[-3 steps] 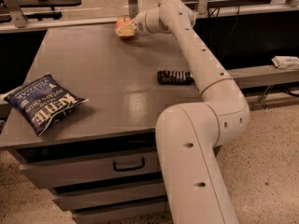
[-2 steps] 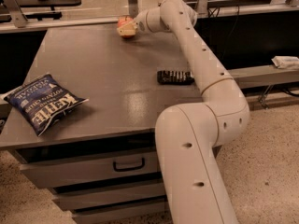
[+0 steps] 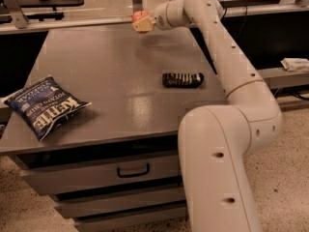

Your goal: Move apple near rxbar chocolate

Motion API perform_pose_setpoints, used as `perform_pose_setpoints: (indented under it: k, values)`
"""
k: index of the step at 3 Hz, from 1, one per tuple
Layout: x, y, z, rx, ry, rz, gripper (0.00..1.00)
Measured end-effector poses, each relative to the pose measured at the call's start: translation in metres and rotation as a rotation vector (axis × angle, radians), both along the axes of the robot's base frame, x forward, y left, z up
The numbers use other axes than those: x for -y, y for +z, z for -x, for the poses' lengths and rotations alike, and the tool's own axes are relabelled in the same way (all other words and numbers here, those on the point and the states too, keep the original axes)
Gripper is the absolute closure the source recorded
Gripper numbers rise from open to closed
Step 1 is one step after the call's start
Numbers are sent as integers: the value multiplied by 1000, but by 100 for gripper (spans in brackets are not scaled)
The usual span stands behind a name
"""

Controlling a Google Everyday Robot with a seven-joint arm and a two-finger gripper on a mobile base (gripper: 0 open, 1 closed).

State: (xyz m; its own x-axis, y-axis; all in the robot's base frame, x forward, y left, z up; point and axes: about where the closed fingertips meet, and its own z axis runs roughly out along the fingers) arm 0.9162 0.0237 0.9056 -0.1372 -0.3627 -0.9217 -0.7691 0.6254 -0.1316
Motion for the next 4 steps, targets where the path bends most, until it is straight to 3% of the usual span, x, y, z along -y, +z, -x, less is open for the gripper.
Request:
perform_pose_setpoints:
  k: [2,4]
  values:
    - [54,6,82,-30,112,33,100]
    - [76,-18,164,-96,203,50,100]
